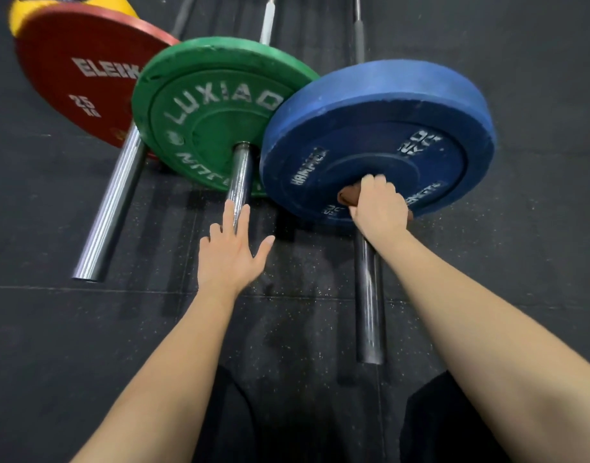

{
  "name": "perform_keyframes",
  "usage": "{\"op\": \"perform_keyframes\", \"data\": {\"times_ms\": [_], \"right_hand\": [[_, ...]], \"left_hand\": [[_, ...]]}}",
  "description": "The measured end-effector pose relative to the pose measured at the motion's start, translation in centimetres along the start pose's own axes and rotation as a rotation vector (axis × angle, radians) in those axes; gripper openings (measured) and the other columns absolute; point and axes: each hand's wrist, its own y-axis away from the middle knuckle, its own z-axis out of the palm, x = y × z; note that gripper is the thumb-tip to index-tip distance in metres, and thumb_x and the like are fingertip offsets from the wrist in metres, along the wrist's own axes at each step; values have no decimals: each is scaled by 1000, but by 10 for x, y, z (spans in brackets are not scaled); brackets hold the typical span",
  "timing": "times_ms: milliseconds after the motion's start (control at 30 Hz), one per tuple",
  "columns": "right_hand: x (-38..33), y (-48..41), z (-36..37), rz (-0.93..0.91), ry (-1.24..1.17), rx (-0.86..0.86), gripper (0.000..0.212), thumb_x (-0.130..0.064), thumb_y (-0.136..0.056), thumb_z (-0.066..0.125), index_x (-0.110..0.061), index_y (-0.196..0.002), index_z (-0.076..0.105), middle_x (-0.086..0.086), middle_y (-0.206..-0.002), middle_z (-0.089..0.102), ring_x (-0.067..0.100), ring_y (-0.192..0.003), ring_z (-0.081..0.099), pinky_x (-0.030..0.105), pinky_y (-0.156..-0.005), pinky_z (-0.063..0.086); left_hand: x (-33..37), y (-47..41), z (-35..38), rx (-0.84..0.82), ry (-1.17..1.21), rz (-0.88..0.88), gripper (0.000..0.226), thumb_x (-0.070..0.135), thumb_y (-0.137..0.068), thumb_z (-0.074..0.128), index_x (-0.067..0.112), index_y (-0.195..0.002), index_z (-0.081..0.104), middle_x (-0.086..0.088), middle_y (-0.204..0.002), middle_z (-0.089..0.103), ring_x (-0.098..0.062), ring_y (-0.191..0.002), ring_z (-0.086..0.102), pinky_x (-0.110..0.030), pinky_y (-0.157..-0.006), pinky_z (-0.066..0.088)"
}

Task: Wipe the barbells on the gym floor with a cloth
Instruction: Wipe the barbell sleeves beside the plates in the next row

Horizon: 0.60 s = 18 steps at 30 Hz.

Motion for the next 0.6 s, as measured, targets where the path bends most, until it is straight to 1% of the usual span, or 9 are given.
{"op": "perform_keyframes", "data": {"times_ms": [67, 200, 267, 333, 400, 467, 500, 567, 600], "right_hand": [[2, 21, -5, -47, 14, -44, 38, -32, -91, 67, -10, -118, 50, 12, -115, 54, 35, -106, 58, 42, -77, 46], [3, 89, -7, -201, 155, -68, 35, -33, -84, 70, -15, -109, 53, 9, -105, 56, 31, -93, 62, 40, -69, 51], [1, 108, -5, -238, 178, -110, 36, -38, -84, 69, -17, -109, 53, 6, -106, 55, 27, -95, 61, 38, -68, 51], [2, 103, -3, -185, 84, -161, 38, -41, -88, 66, -18, -114, 52, 6, -113, 53, 27, -102, 60, 39, -74, 52], [4, 87, 1, -98, -60, -160, 41, -39, -87, 69, -17, -118, 52, 7, -116, 51, 31, -105, 59, 43, -81, 53], [10, 76, 10, -31, -227, -93, 54, -36, -84, 75, -16, -127, 50, 9, -118, 46, 34, -110, 54, 44, -88, 50], [13, 73, 13, 8, -321, -55, 65, -38, -82, 79, -15, -134, 47, 10, -121, 43, 34, -114, 50, 44, -93, 47], [21, 70, 16, 94, -469, -24, 92, -51, -77, 84, -11, -146, 38, 14, -131, 40, 34, -124, 41, 43, -106, 39], [23, 70, 15, 123, -508, -36, 99, -56, -75, 83, -9, -148, 37, 15, -135, 39, 34, -127, 39, 43, -110, 35]], "left_hand": [[0, 2, -3, -10, 6, -6, 83, 72, -99, 20, 17, -162, 20, -14, -170, 12, -37, -109, 53, -47, -81, 49], [0, 3, -8, -21, 11, -3, 83, 72, -99, 15, 19, -163, 13, -12, -171, 6, -35, -115, 51, -46, -86, 49], [-1, 2, -8, -20, 14, -1, 82, 71, -100, 13, 19, -163, 11, -12, -172, 5, -35, -117, 51, -46, -88, 49], [-1, 2, -5, -8, 9, -1, 82, 71, -100, 12, 19, -164, 12, -11, -172, 5, -34, -115, 52, -46, -88, 49], [-3, 0, -2, 5, 6, -5, 82, 71, -100, 13, 19, -164, 13, -11, -172, 6, -34, -112, 53, -46, -86, 49], [-4, -1, 1, 15, 8, -7, 82, 71, -100, 15, 19, -164, 15, -11, -172, 7, -34, -111, 53, -46, -85, 49], [-5, -2, 2, 18, 5, -9, 81, 70, -100, 15, 19, -163, 16, -11, -172, 6, -34, -112, 53, -46, -85, 49], [-5, -2, 3, 16, 5, -7, 81, 70, -100, 15, 19, -163, 15, -10, -171, 6, -34, -113, 52, -46, -86, 49], [-5, -1, 2, 15, 9, -5, 80, 70, -101, 14, 19, -163, 15, -10, -171, 6, -34, -114, 52, -46, -86, 49]]}}
